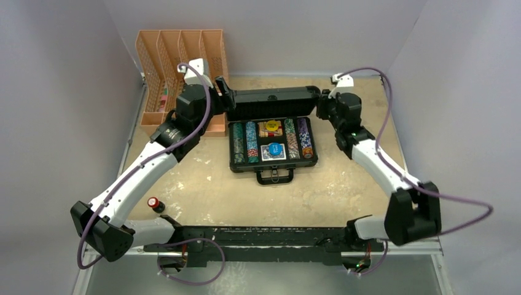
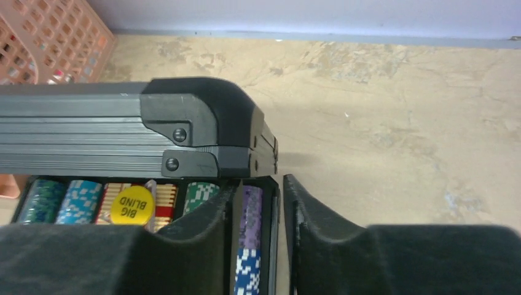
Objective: Pack up texas hold em set
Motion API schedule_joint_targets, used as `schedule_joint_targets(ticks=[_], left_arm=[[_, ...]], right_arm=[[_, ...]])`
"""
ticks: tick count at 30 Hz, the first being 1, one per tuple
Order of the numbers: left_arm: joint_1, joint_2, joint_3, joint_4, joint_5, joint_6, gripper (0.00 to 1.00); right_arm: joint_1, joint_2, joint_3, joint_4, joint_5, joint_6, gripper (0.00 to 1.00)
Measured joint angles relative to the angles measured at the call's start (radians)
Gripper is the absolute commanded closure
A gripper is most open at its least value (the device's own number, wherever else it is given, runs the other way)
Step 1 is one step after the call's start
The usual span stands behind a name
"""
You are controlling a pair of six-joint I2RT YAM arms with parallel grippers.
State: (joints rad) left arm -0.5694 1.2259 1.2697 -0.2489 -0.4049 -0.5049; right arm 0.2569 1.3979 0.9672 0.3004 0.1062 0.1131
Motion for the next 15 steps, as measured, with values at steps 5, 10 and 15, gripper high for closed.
schedule_joint_targets(ticks=[5, 10, 15], left_arm=[[0.0, 0.014, 0.0, -0.021, 0.074, -0.001, 0.36], [0.0, 0.015, 0.0, -0.05, 0.139, 0.0, 0.36], [0.0, 0.015, 0.0, -0.114, 0.184, 0.0, 0.36]], right_arm=[[-0.001, -0.181, -0.049, -0.103, 0.006, 0.121, 0.49], [-0.001, -0.292, -0.098, -0.267, -0.042, 0.246, 0.48], [-0.001, -0.383, -0.11, -0.531, -0.127, 0.332, 0.48]])
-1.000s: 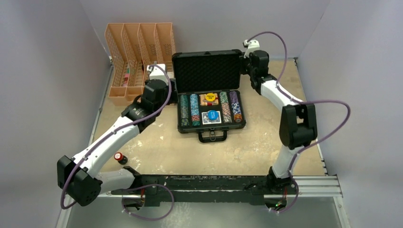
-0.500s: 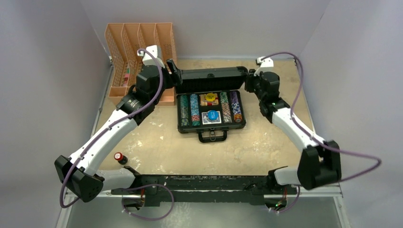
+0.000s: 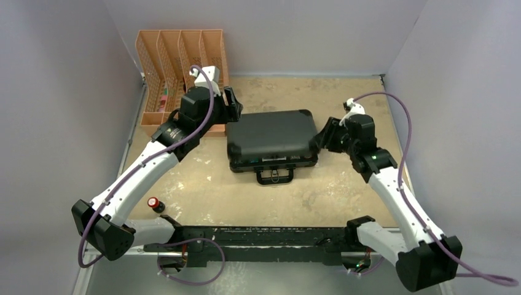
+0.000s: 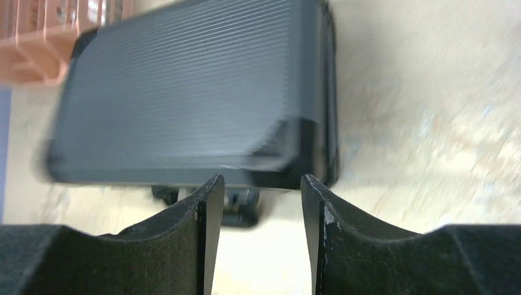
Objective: Pack up texas hold em set
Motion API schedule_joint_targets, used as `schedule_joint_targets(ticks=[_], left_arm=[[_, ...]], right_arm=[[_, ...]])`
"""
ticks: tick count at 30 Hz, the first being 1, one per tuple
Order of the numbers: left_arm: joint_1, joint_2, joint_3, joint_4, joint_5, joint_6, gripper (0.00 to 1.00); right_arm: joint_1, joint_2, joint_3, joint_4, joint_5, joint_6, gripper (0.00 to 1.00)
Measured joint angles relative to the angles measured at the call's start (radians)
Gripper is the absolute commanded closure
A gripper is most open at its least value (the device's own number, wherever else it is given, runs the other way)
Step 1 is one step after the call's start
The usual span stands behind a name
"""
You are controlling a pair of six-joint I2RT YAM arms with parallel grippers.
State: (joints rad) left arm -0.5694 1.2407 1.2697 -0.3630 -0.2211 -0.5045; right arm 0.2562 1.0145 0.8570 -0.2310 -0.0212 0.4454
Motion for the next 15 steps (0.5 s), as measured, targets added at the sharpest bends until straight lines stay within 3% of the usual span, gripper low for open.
schedule_joint_targets(ticks=[4, 7, 11, 15], left_arm=[[0.0, 0.001, -0.011, -0.021, 0.043, -0.013, 0.36], [0.0, 0.018, -0.039, -0.019, 0.075, -0.036, 0.41], [0.0, 0.078, -0.101, 0.01, 0.148, -0.075, 0.47], [-0.008, 0.135, -0.191, 0.032, 0.204, -0.11, 0.51]], right_arm=[[0.0, -0.102, 0.006, -0.203, -0.143, 0.026, 0.42], [0.003, -0.185, -0.01, -0.256, -0.25, 0.024, 0.39], [0.02, -0.243, -0.116, -0.206, -0.351, 0.047, 0.34], [0.087, -0.194, -0.273, -0.055, -0.389, 0.123, 0.29]])
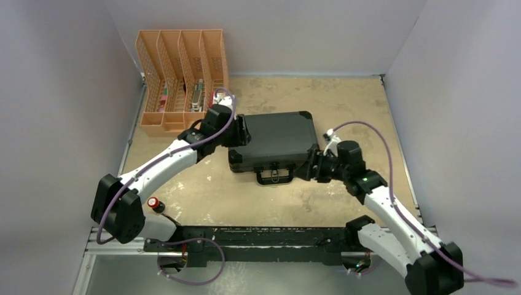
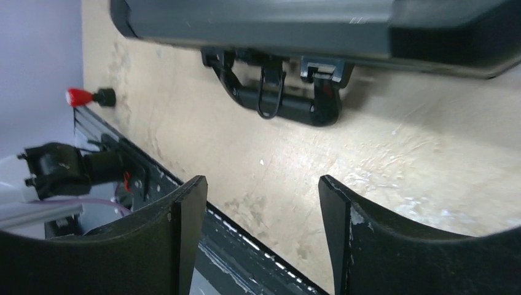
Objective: Pack up texas hold em set
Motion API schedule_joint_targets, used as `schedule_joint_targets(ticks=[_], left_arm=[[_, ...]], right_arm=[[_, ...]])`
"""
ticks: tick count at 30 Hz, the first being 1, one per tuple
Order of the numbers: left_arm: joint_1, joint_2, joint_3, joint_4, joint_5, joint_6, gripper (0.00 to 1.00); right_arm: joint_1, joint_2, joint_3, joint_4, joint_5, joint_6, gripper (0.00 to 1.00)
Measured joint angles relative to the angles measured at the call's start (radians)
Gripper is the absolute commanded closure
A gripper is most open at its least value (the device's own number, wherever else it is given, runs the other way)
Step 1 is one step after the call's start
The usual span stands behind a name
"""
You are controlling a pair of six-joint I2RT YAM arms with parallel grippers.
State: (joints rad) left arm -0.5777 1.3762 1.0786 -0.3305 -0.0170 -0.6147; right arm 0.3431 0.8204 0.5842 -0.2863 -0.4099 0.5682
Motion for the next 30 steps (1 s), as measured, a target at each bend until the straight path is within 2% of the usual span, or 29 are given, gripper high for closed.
schedule_joint_targets(ticks=[8, 16, 21, 30], left_arm=[[-0.027, 0.056, -0.1, 0.036, -0.005, -0.038, 0.61], [-0.049, 0.098, -0.108, 0.103, -0.114, -0.077, 0.68], [-0.063, 0.109, -0.108, 0.127, -0.164, -0.082, 0.69], [-0.066, 0.109, -0.108, 0.128, -0.174, -0.082, 0.69]], right_arm=[[0.193, 0.198, -0.151, 0.351, -0.002, 0.097, 0.23], [0.237, 0.383, -0.236, 0.636, -0.029, 0.167, 0.22], [0.259, 0.452, -0.242, 0.776, -0.035, 0.19, 0.22], [0.287, 0.599, -0.242, 0.935, -0.021, 0.23, 0.22]])
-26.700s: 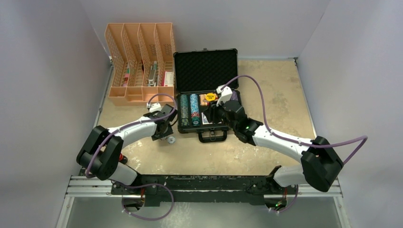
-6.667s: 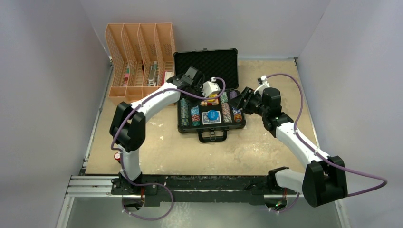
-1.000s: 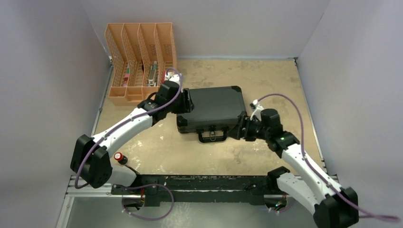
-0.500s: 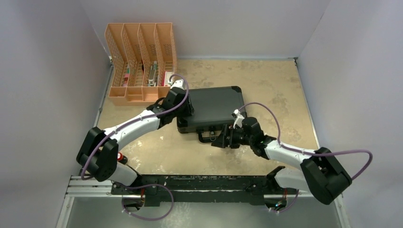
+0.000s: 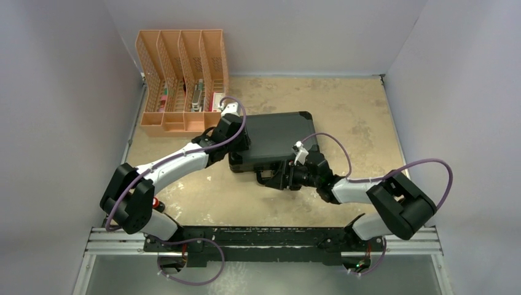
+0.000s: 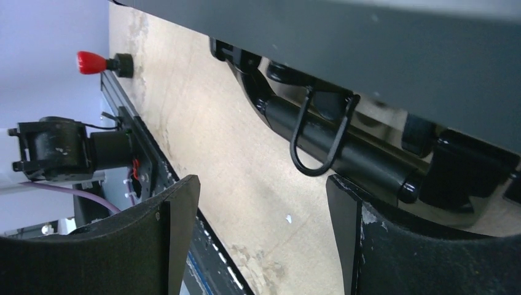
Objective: Pack up texas hold em set
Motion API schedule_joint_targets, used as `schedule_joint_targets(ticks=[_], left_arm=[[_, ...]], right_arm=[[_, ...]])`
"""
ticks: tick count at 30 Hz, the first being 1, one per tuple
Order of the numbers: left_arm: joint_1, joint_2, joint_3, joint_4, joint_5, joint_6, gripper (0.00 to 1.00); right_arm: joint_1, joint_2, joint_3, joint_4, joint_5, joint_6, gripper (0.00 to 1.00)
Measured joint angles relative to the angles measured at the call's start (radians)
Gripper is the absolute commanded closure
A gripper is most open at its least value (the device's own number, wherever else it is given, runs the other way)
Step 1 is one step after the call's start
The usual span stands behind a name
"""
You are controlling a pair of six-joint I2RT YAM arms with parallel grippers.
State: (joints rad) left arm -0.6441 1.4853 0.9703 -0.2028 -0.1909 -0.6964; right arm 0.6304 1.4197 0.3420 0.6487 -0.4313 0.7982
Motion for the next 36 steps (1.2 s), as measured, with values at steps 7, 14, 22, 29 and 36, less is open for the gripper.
schedule_joint_targets(ticks=[7, 14, 22, 29, 36], left_arm=[[0.0, 0.0, 0.001, -0.001, 0.0, 0.001, 0.69], [0.0, 0.002, 0.003, -0.001, 0.0, 0.002, 0.69], [0.0, 0.005, 0.008, -0.002, 0.0, 0.004, 0.69], [0.0, 0.007, 0.013, -0.004, 0.0, 0.005, 0.69], [0.0, 0.005, 0.031, -0.04, -0.004, 0.01, 0.64]], right_arm=[[0.006, -0.022, -0.007, 0.076, 0.023, 0.028, 0.24], [0.007, -0.071, -0.008, 0.104, 0.077, 0.028, 0.24], [0.007, -0.068, 0.021, 0.106, 0.176, -0.008, 0.25], [0.013, -0.072, 0.034, 0.089, 0.209, -0.016, 0.27], [0.011, -0.149, 0.053, -0.015, 0.224, -0.074, 0.46]])
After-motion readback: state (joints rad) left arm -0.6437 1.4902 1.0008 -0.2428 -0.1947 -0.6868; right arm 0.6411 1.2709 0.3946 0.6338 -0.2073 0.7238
